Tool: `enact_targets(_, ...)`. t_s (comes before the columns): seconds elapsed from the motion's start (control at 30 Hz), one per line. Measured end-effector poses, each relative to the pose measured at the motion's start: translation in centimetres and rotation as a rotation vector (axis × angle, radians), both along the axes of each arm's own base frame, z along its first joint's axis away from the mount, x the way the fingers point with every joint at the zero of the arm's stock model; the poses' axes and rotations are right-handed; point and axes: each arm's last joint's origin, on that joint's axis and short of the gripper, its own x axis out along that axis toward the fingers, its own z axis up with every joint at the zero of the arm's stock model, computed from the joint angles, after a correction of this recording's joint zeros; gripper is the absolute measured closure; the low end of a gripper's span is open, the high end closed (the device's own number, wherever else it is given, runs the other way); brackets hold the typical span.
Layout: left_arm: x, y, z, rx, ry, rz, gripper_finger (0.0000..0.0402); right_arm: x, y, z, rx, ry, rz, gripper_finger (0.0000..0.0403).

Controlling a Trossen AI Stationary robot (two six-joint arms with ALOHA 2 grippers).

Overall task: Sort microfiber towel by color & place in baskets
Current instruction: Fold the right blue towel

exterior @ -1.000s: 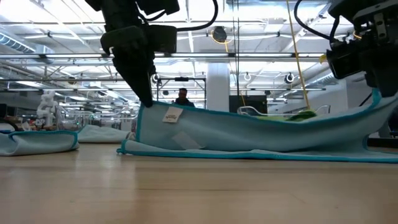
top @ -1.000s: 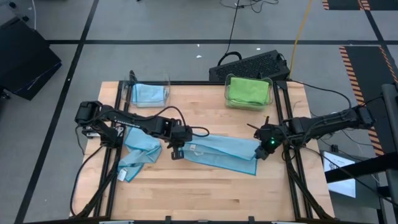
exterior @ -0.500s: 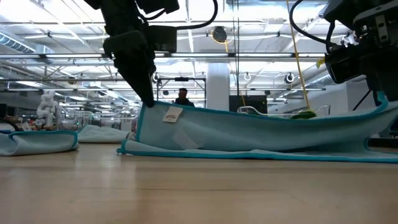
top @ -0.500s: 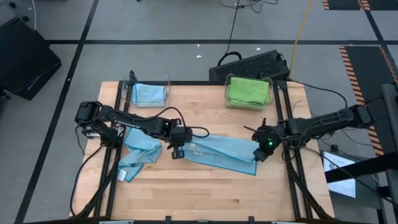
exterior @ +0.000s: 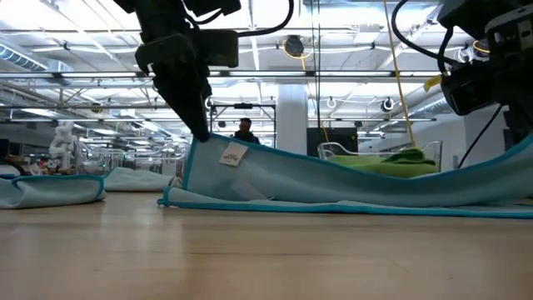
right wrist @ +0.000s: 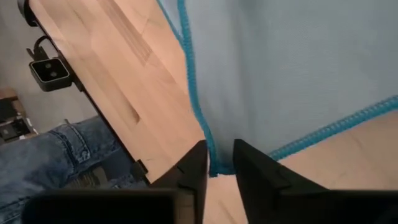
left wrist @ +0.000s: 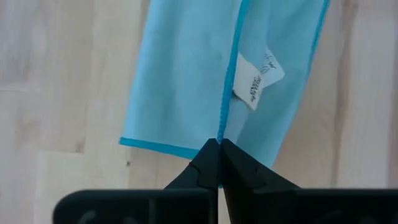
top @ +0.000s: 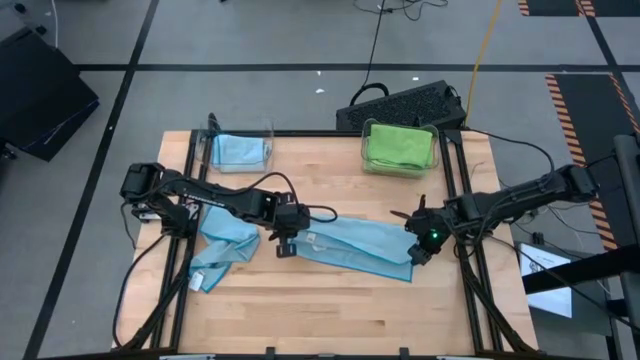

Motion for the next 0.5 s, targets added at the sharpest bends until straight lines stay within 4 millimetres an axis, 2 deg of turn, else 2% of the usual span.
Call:
enact_targets(0.13,0.02,-0.15,0.01,-0.022,-0.001,-0.012,0.0378,0.09,0.23,0.10,0.004,-0.019,0.013,0.0292)
enact_targets(0.33,0.54,-0.59,0.26,-0.040,-0.065,-0.009,0.0304,0.10,0.33,0.12,0.004,-0.023,0.020,0.0241)
enact_targets(0.5,0.56,-0.79,0.28,-0.059,-0.070,0.014,0.0259,0.10,0.33,0.12,0.002,-0.027,0.026,0.0218)
